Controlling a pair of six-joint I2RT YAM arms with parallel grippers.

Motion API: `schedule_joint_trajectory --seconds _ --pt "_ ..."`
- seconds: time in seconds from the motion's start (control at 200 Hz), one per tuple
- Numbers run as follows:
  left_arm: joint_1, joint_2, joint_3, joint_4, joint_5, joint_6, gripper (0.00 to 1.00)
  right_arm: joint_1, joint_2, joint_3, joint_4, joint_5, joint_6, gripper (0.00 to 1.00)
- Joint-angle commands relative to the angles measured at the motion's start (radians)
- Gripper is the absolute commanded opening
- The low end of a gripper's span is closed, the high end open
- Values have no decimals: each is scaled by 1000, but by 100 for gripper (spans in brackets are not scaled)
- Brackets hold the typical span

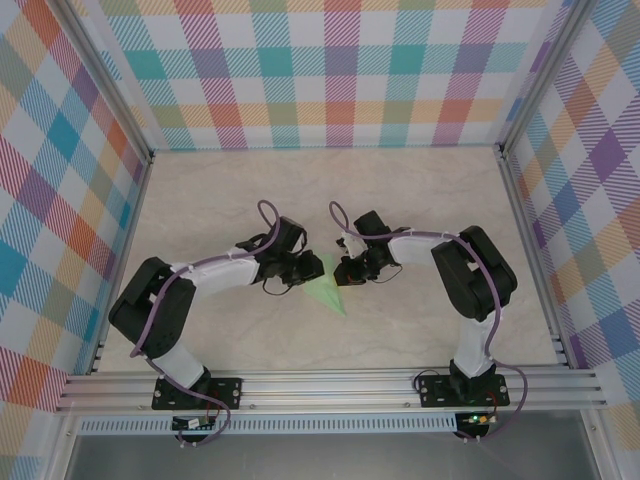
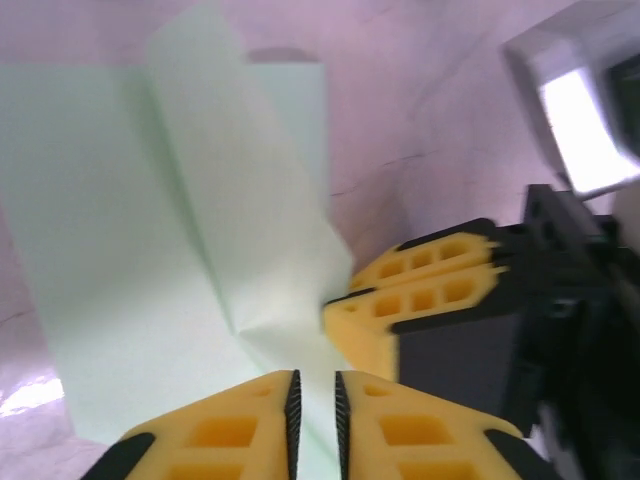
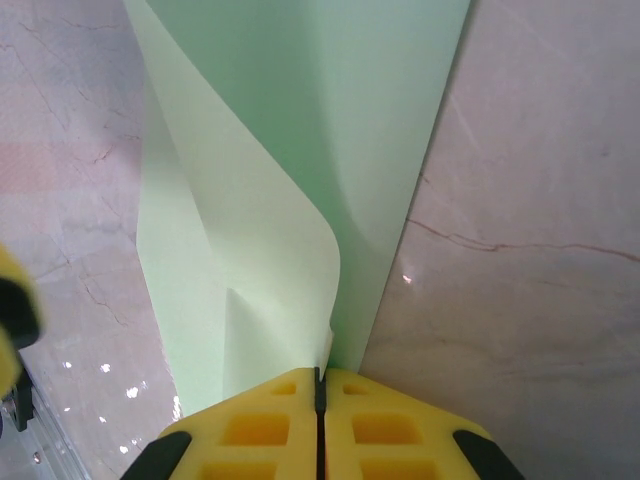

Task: Fold a paper plane with a square sheet of paper (fold left side to right side)
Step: Fourth fold the wing at the center of the table.

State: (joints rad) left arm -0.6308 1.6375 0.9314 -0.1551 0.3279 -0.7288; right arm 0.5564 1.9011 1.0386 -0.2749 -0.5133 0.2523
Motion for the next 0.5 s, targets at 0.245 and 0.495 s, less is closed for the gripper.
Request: schedule_joint_trajectory --seconds 0.245,0.495 --pt "0 144 142 -34 -4 46 13 10 45 5 -48 45 -28 8" --pt "8 207 162 -6 -3 37 12 13 46 9 -55 43 -35 8"
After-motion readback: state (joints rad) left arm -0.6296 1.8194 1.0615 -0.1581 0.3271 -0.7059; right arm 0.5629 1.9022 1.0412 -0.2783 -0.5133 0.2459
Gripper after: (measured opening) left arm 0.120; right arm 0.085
